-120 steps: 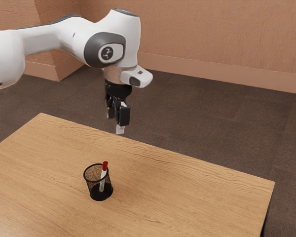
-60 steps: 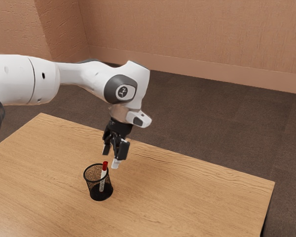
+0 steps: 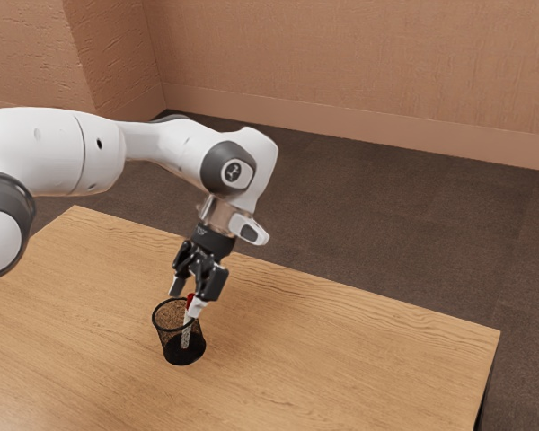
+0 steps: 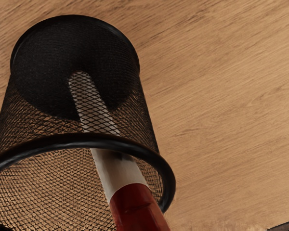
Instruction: Take the marker out of the pen holder and place it to the left of the pen holder.
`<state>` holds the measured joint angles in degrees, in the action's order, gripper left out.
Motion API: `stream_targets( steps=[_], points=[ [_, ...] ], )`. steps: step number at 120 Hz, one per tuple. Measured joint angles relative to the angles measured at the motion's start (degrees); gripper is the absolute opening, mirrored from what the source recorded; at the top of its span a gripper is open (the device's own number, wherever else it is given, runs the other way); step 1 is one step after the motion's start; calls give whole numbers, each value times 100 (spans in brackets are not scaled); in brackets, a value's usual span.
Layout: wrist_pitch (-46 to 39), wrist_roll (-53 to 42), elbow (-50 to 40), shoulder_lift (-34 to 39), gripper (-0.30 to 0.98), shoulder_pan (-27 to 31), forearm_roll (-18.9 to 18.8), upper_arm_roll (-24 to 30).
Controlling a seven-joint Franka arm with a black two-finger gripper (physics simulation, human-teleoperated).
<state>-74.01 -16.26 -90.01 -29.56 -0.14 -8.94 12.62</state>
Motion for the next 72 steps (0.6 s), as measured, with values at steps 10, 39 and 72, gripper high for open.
stream_targets(
  steps=[10, 39, 72],
  points=[
    [219, 95, 45, -1, 50, -36, 55, 2],
    [604, 311, 76, 20, 32, -65, 106, 9],
    [768, 496, 430, -284, 25, -123, 74, -24]
  ],
)
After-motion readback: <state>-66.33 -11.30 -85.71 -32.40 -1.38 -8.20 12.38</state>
